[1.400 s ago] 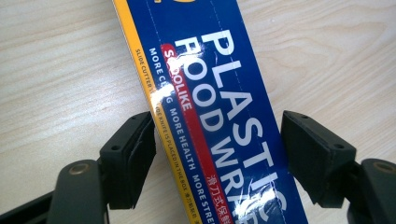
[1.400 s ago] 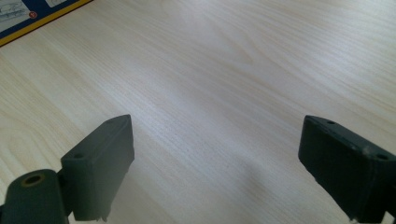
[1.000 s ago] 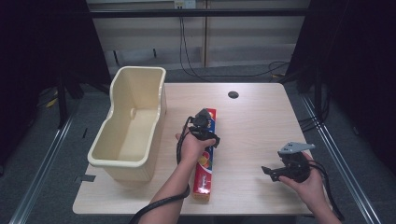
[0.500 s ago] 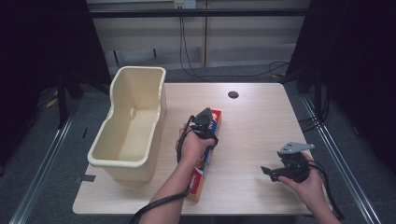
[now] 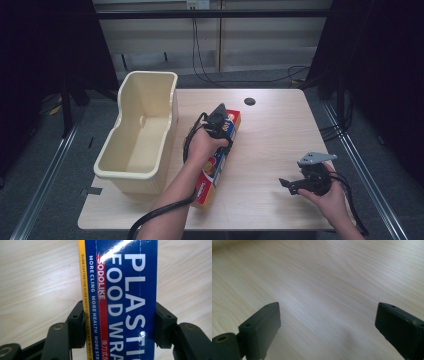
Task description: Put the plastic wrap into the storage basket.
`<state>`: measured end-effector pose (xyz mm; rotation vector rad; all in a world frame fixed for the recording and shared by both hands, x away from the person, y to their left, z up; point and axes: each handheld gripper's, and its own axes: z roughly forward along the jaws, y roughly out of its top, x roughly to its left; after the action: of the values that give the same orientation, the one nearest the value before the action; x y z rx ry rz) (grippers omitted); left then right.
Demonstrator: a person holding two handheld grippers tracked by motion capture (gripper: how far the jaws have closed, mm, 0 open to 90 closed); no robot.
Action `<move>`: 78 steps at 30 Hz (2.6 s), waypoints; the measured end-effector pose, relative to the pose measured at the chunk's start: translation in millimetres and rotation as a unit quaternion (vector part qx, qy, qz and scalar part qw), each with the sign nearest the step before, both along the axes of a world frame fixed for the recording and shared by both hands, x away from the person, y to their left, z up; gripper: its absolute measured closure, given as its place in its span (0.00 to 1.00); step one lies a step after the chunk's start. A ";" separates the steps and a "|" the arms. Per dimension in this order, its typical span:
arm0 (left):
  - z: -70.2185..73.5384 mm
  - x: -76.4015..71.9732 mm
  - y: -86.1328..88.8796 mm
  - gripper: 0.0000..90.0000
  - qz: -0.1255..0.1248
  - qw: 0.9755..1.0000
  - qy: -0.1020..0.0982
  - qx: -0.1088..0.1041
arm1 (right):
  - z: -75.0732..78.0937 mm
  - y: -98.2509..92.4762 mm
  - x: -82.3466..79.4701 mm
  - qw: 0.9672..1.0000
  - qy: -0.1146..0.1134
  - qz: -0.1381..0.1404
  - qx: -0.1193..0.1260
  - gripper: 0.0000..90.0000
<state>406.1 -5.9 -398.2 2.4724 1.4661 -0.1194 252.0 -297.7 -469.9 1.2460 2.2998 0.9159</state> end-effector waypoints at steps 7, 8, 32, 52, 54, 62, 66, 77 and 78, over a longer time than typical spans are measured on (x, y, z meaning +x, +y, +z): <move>23.2 2.9 3.8 0.45 -0.009 1.000 0.007 0.003 | -0.7 0.9 0.8 1.000 0.002 0.004 0.004 0.05; 26.0 2.5 3.7 0.45 -0.016 1.000 0.008 0.007 | -0.5 1.3 0.7 1.000 0.001 0.002 0.006 0.04; 98.8 14.0 27.3 0.45 -0.002 1.000 0.012 0.007 | -2.3 3.4 0.4 1.000 0.009 0.027 0.010 0.03; 138.5 21.7 57.0 0.45 0.026 1.000 0.012 0.012 | -2.4 2.5 0.0 0.999 0.005 0.033 0.012 0.03; 141.5 22.7 61.7 0.45 0.033 0.999 0.013 0.009 | -2.5 2.6 0.0 0.999 0.006 0.032 0.011 0.03; 151.8 23.2 74.1 0.45 0.039 0.999 0.018 0.020 | -3.1 3.3 0.2 0.999 0.008 0.033 0.012 0.03; 158.1 23.4 83.3 0.45 0.051 0.998 0.016 0.018 | -2.5 2.5 -0.1 0.999 0.006 0.034 0.010 0.03; 166.8 23.7 103.5 0.45 0.069 0.997 0.021 0.018 | -2.8 3.2 0.0 0.999 0.009 0.034 0.011 0.03; 166.8 23.7 103.5 0.45 0.069 0.997 0.021 0.018 | -2.8 3.3 -0.2 0.999 0.010 0.033 0.010 0.03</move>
<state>429.7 97.6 -231.4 2.4012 1.6666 -0.1203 251.8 -294.4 -472.7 1.1986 2.3666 0.9565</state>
